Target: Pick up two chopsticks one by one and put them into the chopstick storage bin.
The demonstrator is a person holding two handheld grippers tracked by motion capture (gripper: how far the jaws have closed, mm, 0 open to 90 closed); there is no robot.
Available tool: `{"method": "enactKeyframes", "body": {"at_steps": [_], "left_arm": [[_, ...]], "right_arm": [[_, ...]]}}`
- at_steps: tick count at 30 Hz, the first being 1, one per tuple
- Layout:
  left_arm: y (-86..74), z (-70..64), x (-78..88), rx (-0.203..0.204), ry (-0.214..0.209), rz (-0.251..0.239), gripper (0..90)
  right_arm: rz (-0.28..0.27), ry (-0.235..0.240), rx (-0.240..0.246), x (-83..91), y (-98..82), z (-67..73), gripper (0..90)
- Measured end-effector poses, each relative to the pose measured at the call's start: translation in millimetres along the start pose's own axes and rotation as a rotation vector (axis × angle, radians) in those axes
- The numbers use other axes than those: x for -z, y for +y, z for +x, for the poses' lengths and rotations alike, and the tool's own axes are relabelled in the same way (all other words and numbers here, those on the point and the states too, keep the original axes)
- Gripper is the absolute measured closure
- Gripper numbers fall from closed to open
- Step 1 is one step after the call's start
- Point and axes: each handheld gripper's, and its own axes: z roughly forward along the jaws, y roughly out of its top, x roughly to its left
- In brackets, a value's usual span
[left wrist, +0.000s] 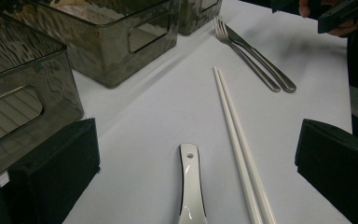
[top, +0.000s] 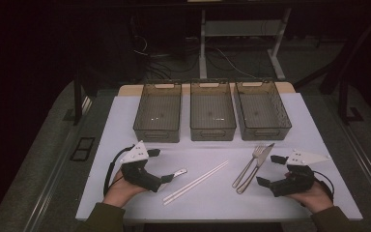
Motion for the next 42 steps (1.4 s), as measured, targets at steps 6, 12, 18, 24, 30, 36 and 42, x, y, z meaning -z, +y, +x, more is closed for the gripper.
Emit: {"method": "enactKeyframes", "body": {"at_steps": [6, 12, 18, 24, 30, 36, 42], "left_arm": [[0.4, -0.1, 0.2, -0.003, 0.0, 0.001, 0.0], [3.9, -0.7, -4.0, -0.003, 0.005, 0.018, 0.0], [8.9, -1.7, -10.8, -0.004, 0.005, 0.022, 0.0], [15.2, -4.7, -19.3, -0.02, -0.012, 0.031, 0.0], [24.9, -6.0, -29.0, -0.026, -0.027, 0.02, 0.0], [31.3, -8.3, -40.3, -0.032, -0.045, 0.023, 0.0], [40.4, -11.2, -51.6, -0.036, -0.057, 0.024, 0.0]], "right_arm": [[-0.003, 0.001, 0.001, 0.5, -0.2, 0.3, 2.5], [0.002, -0.002, -0.01, 0.3, -0.7, -2.0, 2.5], [-0.002, -0.014, -0.017, 1.9, -0.2, -2.6, 2.5], [-0.001, -0.018, -0.016, 1.0, 0.1, -2.7, 2.5], [0.003, -0.018, -0.02, 1.1, -0.4, -3.4, 2.5], [-0.001, -0.018, -0.022, 0.8, -0.9, -3.6, 2.5], [0.0, -0.022, -0.022, 1.1, -1.1, -3.5, 2.5]]}}
